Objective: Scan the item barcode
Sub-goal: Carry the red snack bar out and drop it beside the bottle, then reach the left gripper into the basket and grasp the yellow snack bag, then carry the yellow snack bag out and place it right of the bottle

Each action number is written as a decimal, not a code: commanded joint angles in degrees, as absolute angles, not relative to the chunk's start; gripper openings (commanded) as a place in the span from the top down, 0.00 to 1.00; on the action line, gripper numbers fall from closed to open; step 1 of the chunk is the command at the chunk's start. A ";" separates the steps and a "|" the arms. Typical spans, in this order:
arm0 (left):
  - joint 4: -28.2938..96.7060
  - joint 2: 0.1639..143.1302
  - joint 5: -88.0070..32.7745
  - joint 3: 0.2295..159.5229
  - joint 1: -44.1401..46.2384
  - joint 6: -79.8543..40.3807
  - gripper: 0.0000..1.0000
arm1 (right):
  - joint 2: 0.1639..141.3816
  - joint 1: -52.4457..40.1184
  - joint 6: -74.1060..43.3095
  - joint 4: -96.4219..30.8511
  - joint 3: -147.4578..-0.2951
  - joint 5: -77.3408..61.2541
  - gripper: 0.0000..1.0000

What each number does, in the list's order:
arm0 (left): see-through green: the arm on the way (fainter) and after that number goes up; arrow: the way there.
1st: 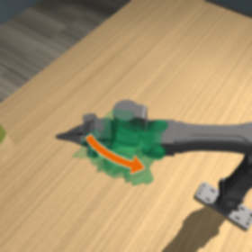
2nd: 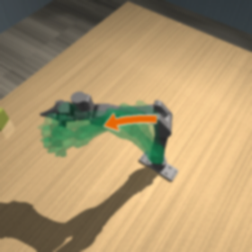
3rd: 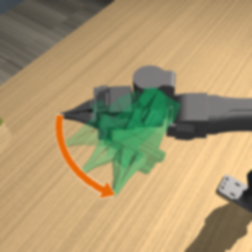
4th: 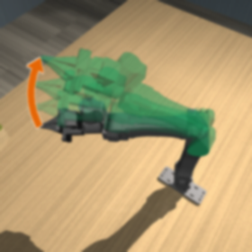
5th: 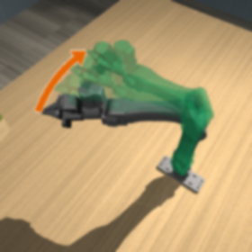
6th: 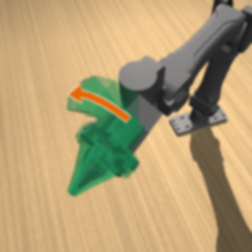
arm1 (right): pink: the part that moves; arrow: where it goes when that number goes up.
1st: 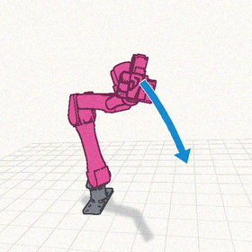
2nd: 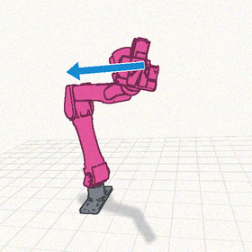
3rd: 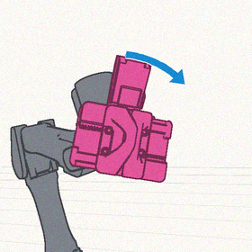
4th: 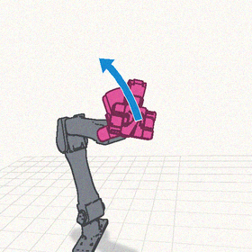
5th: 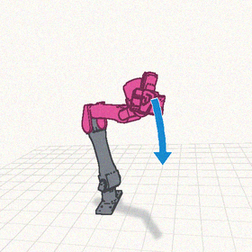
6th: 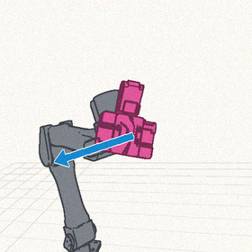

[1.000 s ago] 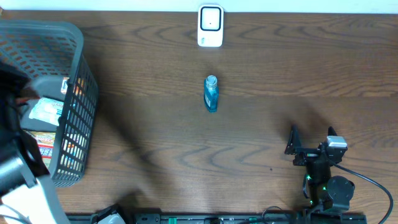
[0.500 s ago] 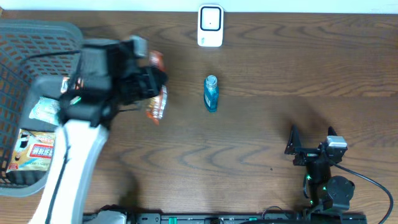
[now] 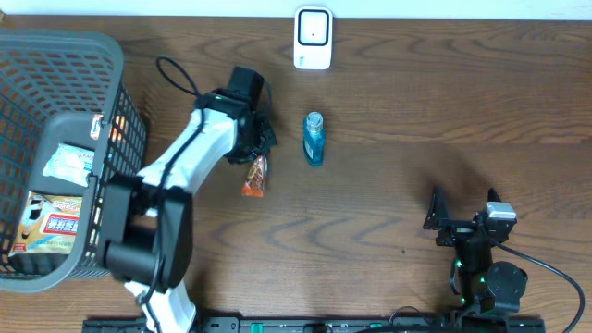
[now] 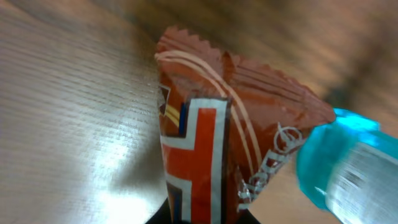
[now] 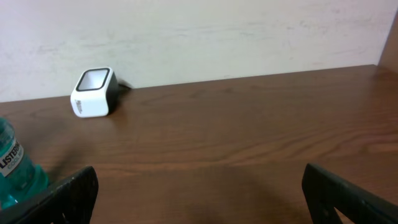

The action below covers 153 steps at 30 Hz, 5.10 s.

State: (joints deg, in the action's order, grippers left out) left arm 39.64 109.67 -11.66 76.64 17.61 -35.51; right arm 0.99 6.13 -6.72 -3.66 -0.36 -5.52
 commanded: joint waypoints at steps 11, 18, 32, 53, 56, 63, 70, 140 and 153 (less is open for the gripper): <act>39.97 92.03 7.42 81.49 19.57 -30.13 0.06 | 0.75 6.00 -6.15 -3.88 -0.32 -5.48 0.01; 35.11 73.30 36.62 81.78 19.31 -15.11 0.02 | 0.75 6.00 -6.15 -3.88 -0.32 -5.48 0.01; 40.66 66.74 36.91 81.78 -11.09 -23.79 0.02 | 0.75 6.00 -6.15 -3.88 -0.32 -5.48 0.01; 62.81 93.56 10.61 75.48 -41.19 -41.85 0.02 | 0.75 6.00 -6.15 -3.88 -0.32 -5.48 0.01; 60.84 93.67 13.43 72.18 -41.21 -41.85 0.02 | 0.75 6.00 -6.15 -3.88 -0.32 -5.48 0.01; 51.24 93.69 13.67 64.40 -41.50 -38.35 0.02 | 0.75 6.00 -6.15 -3.88 -0.32 -5.48 0.01; 39.64 93.71 12.38 54.35 -41.52 -38.00 0.02 | 0.75 6.00 -6.15 -3.88 -0.32 -5.48 0.01; -24.75 51.40 -52.03 57.82 -8.62 -51.57 0.92 | 0.75 6.00 -6.15 -3.88 -0.32 -5.48 0.01; -19.57 70.08 -47.29 57.82 22.35 -39.57 0.92 | 0.75 6.00 -6.15 -3.88 -0.32 -5.48 0.01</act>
